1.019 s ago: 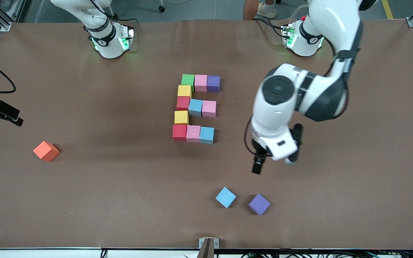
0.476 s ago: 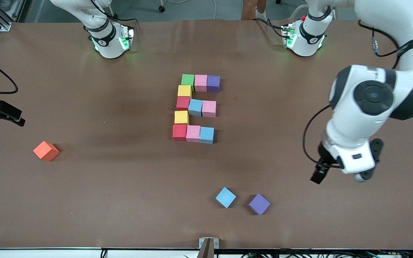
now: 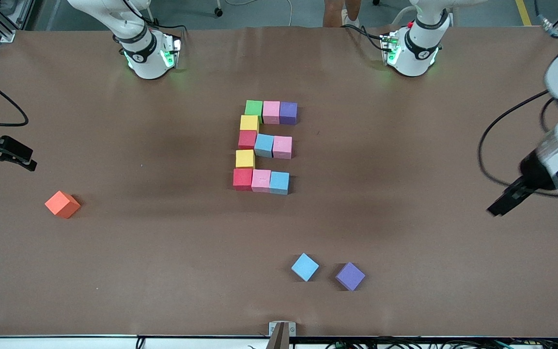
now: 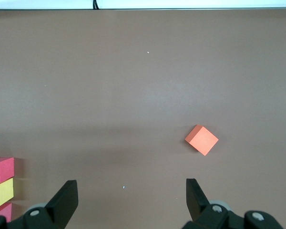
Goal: Arrange 11 blocks into digit 3
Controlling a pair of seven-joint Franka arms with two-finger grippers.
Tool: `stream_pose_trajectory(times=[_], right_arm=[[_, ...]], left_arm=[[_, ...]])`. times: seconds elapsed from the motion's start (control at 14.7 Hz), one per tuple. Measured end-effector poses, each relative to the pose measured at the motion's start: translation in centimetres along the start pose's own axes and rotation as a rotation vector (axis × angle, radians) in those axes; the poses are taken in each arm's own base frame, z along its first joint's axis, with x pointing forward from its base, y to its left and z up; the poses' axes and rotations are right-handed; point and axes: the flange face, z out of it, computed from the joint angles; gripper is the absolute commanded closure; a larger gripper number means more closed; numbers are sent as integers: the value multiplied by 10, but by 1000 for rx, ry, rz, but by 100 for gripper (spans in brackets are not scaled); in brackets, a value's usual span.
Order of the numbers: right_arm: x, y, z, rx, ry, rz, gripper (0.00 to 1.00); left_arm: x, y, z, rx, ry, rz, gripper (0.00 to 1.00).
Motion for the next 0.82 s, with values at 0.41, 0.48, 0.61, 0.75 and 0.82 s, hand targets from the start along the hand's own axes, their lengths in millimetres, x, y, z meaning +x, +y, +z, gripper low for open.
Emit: stream_pose_trajectory(times=[0.41, 0.48, 0.61, 0.75, 0.82], right_arm=[[-1, 2, 1, -4, -9, 3, 0], [-1, 2, 1, -5, -10, 4, 0], [-2, 3, 1, -4, -13, 6, 0], [-3, 4, 2, -4, -23, 7, 0], [-3, 4, 2, -4, -25, 8, 0]], left_arm=[[-37, -49, -57, 36, -110, 249, 0], [-40, -51, -65, 33, -107, 273, 0], [-48, -43, -76, 22, -98, 354, 0], [-56, -39, -81, 29, -133, 456, 0], [-58, -40, -82, 33, -149, 490, 0]])
